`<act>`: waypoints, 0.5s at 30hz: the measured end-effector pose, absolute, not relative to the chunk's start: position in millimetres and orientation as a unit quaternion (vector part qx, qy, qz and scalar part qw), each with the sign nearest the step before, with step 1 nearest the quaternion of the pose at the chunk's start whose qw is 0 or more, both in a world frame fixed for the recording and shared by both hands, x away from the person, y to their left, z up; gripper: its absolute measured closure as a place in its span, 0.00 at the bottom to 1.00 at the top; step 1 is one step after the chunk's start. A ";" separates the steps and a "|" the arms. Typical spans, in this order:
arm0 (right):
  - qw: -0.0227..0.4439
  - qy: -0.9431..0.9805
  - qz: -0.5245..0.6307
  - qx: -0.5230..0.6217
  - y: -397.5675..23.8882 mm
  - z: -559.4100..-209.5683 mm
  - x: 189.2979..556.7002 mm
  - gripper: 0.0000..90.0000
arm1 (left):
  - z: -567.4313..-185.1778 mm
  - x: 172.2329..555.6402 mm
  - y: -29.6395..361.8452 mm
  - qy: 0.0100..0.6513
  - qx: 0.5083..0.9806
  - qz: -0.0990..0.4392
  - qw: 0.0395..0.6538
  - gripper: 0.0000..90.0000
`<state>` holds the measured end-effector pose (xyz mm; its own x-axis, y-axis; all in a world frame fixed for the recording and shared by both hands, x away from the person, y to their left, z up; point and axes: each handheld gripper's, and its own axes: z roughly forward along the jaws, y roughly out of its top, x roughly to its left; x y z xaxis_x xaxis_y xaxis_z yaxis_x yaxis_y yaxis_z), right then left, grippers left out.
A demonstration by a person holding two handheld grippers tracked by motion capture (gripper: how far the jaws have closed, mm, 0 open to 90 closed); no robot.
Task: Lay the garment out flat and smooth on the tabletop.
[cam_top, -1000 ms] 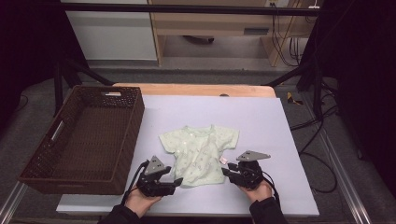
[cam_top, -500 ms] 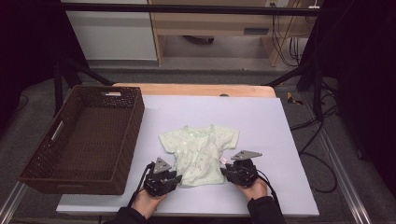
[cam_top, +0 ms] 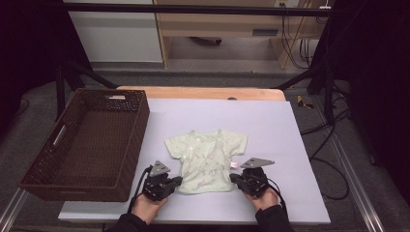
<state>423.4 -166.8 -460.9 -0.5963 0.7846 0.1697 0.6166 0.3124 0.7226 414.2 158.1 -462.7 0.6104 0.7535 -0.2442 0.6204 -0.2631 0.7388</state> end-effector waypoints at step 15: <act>0.101 0.792 0.413 0.437 -188.9 -456.7 409.9 0.55 | -461.0 415.9 172.4 0.413 0.791 0.099 0.441 0.28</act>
<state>409.9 -188.9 -456.7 -0.5976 0.7761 0.2016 0.6095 0.2762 0.7431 415.9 172.4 -461.0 0.6395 0.7404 -0.2070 0.5655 -0.2706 0.7791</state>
